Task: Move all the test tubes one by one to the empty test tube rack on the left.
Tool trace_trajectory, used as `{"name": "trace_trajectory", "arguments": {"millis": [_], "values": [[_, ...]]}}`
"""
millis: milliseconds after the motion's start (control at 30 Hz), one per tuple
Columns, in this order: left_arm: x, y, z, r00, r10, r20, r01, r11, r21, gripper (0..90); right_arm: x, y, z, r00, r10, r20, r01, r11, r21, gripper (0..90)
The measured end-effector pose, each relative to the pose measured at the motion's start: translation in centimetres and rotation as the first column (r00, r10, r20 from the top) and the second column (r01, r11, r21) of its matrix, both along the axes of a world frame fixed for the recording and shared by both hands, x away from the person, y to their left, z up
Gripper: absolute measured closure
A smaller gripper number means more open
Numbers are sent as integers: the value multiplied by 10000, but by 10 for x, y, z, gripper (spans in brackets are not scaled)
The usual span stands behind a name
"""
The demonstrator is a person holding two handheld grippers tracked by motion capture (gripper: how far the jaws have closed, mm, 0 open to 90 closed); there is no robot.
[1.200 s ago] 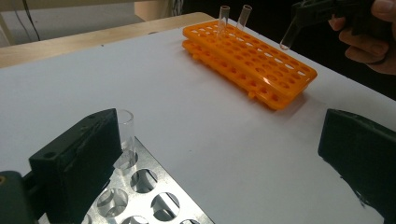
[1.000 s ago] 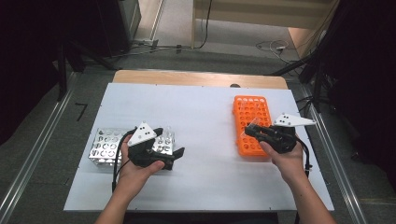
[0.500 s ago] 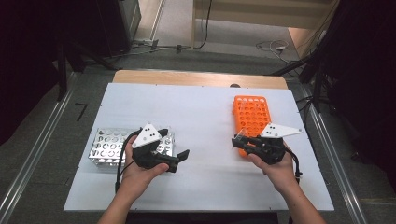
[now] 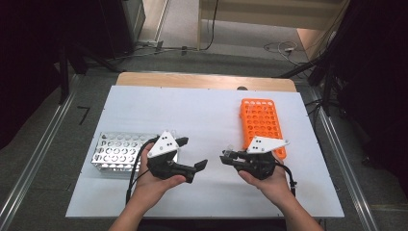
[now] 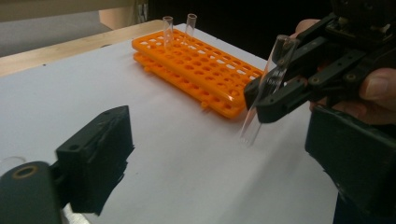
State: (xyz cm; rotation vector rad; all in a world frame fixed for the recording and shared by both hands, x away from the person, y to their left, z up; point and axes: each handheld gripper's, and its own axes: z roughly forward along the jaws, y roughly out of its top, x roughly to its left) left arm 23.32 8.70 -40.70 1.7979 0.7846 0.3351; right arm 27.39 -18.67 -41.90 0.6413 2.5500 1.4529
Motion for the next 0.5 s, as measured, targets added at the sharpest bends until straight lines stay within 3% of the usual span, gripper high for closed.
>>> {"name": "trace_trajectory", "arguments": {"millis": [500], "values": [[-8,-23,0,9956,-937,-74,936,9955,-172,527,-13,25,-4,9977,675,-50,-676,9974,-258,741]]}}
